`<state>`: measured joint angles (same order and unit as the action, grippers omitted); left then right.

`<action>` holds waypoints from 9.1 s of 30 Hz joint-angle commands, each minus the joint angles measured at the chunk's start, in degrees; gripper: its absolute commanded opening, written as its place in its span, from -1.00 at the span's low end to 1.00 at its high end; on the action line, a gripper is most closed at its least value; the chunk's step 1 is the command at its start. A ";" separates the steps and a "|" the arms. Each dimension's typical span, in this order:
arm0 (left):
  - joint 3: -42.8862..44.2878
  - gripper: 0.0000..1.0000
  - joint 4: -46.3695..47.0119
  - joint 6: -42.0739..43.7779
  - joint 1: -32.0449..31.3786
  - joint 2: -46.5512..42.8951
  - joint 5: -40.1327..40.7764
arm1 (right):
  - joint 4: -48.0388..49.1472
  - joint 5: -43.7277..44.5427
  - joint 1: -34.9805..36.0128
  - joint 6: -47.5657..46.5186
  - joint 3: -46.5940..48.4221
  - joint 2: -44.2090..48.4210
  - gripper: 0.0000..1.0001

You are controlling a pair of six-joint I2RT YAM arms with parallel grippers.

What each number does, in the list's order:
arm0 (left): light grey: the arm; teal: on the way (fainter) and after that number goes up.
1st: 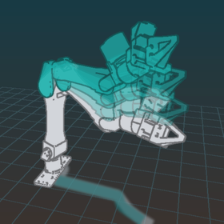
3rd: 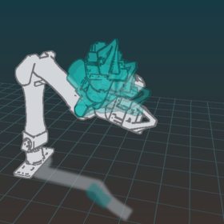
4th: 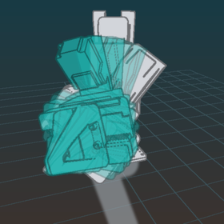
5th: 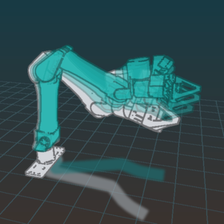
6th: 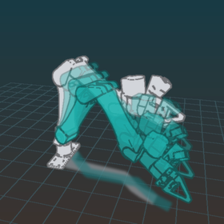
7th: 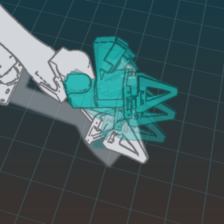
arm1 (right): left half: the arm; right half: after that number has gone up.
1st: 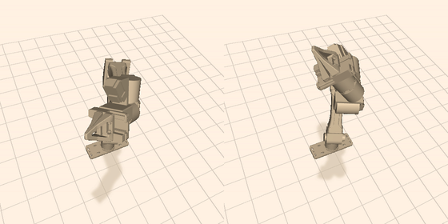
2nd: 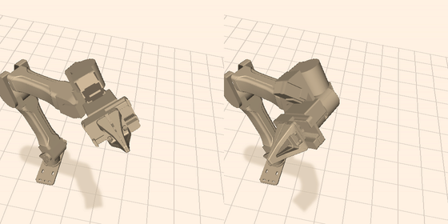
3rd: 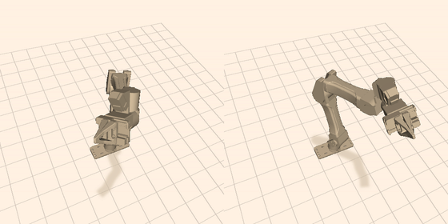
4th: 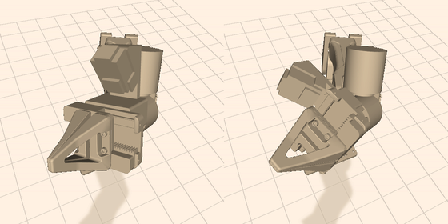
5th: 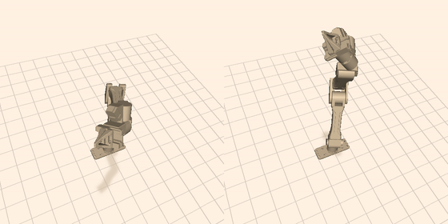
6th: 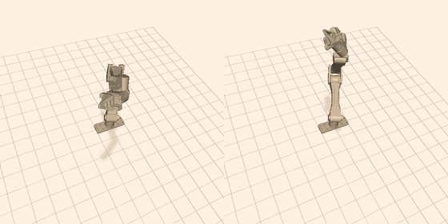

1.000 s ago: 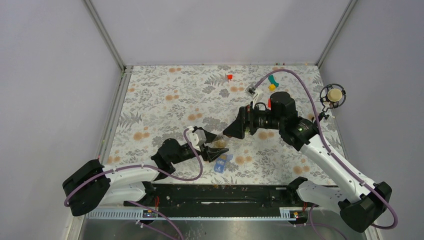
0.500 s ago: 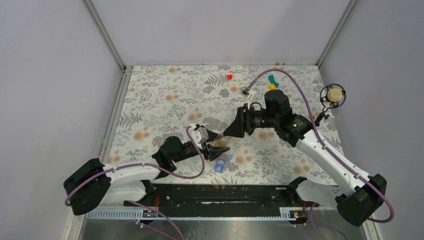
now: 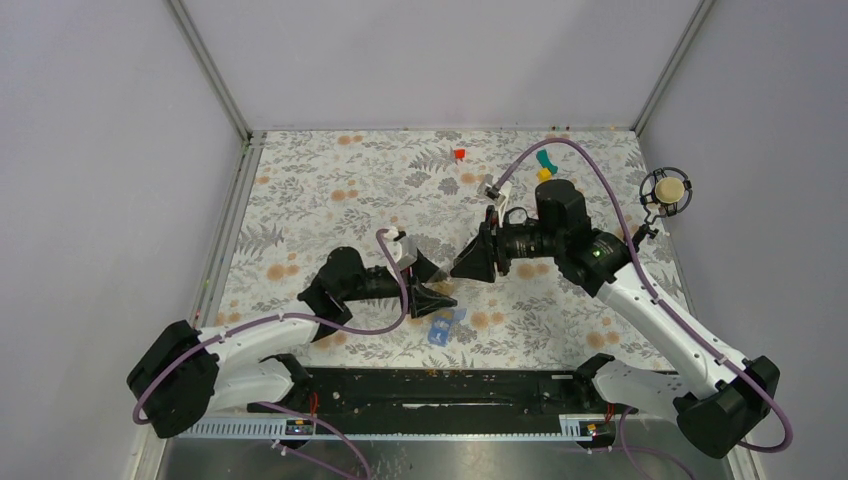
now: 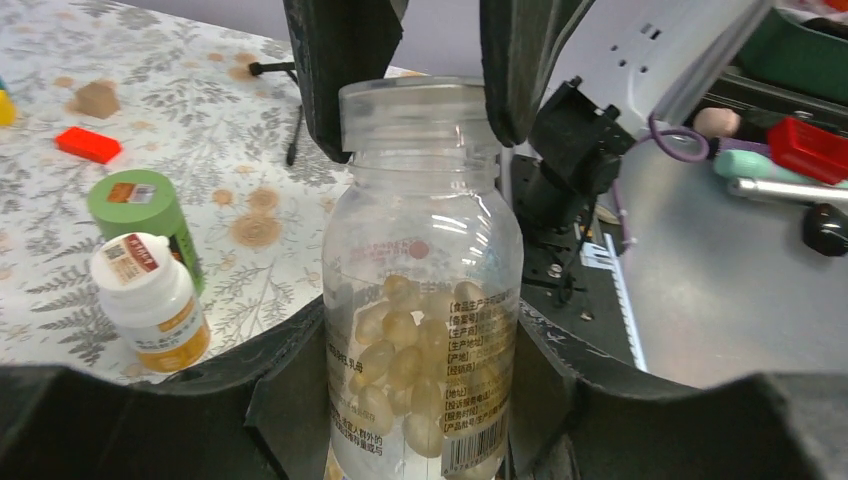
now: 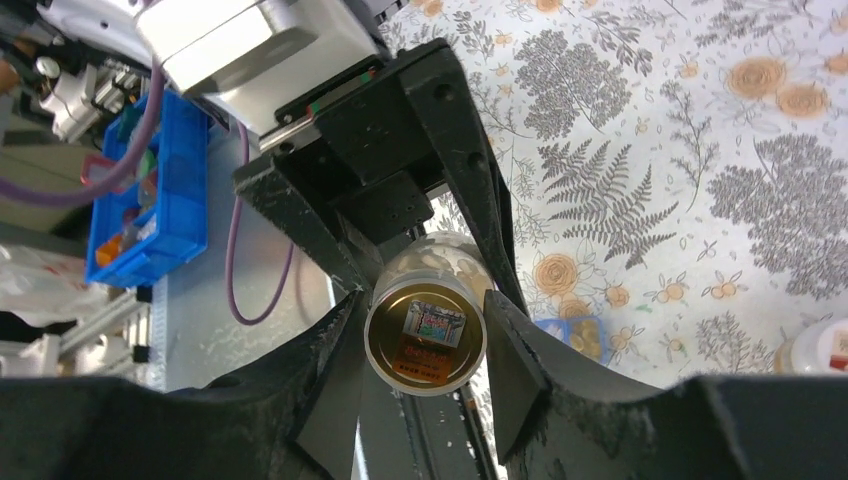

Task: Sort the pills into containers
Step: Screw the lid of the pill bottle onto the pill bottle.

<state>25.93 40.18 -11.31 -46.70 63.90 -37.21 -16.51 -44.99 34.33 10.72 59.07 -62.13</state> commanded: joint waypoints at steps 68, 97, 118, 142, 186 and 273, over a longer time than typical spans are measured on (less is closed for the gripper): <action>-1.60 -1.00 6.61 8.15 1.16 -2.46 -5.43 | -0.18 31.14 0.89 15.40 7.81 -6.83 0.94; 6.86 -1.00 2.43 4.29 4.54 3.83 -14.30 | -10.74 -4.55 -1.84 -25.77 7.69 -0.80 0.78; 6.50 -1.00 2.56 5.42 4.52 2.98 -14.24 | -1.88 26.61 -1.77 -0.32 12.62 -8.84 0.70; 7.24 -1.00 -0.47 5.96 4.73 1.90 -12.10 | -13.99 -4.58 -1.86 -19.82 10.17 -3.83 0.87; 10.05 -1.00 -5.25 9.08 4.73 1.75 0.04 | -2.32 15.25 0.03 -7.27 4.09 4.36 0.99; 6.85 -1.00 5.33 2.50 4.83 0.18 -6.84 | -4.32 1.10 1.00 -0.39 11.59 -3.01 -0.21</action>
<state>33.17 35.29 -7.66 -41.71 66.22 -44.60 -26.96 -39.79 35.05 3.44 70.32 -66.54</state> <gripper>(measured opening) 0.530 0.502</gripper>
